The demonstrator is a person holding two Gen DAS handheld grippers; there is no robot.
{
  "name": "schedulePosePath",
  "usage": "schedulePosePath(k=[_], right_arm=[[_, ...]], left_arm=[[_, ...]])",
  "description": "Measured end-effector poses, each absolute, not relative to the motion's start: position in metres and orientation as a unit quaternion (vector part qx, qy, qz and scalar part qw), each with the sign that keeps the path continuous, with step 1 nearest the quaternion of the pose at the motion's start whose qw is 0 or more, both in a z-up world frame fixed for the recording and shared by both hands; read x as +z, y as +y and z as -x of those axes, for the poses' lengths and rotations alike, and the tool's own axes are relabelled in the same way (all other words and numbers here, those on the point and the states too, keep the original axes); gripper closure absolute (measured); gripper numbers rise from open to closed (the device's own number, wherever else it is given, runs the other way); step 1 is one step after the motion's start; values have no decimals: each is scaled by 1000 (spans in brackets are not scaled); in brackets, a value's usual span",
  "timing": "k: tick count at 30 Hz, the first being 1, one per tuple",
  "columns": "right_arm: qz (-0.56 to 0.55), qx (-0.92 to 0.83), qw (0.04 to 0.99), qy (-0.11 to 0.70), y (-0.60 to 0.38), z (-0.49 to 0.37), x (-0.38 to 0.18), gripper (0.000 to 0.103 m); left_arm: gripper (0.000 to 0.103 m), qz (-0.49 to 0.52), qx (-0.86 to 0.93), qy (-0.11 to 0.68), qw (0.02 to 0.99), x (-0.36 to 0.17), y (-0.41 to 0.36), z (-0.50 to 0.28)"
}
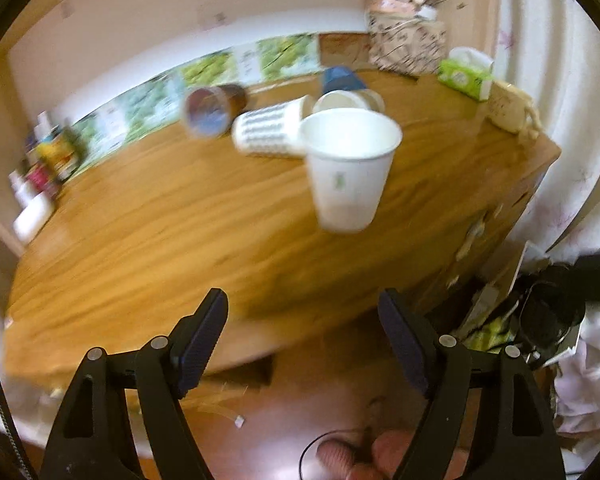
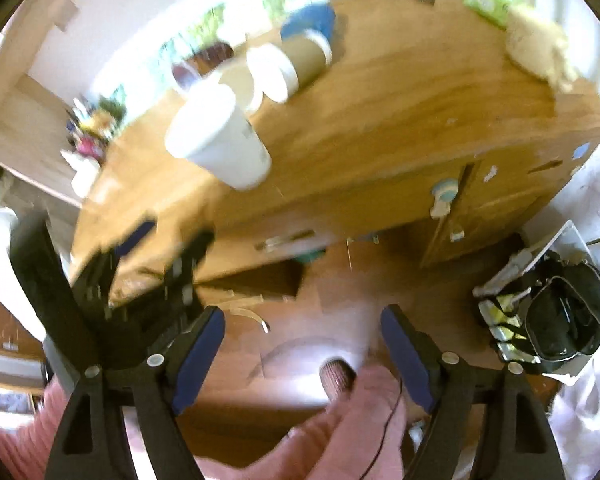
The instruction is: Flip cup upright
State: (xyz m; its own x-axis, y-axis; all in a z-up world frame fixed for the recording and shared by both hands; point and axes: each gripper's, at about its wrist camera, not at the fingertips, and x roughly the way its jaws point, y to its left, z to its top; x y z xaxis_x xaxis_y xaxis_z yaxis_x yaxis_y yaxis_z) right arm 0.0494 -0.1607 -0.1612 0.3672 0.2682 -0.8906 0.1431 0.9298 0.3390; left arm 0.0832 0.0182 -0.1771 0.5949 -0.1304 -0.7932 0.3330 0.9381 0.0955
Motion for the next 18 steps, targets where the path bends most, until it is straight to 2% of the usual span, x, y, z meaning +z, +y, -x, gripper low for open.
schedulePosePath(k=[5,8,16,18], right_arm=[[-181,9,847,499,-154,-32,-116,21],[-176,1,867,466,-152,-24,-83,21],[-129,27,924,360,-145,-4,-3,18],[-114,36,933,341,-139,0,12,13]], left_arm=[[22,-108,-56,432,893,-122,39,-47],[22,-69,-34,428,900,-85,48,-31],[22,-43,1,357,933,-5,43,-13],[22,-42,21,336,941,5,43,-7]])
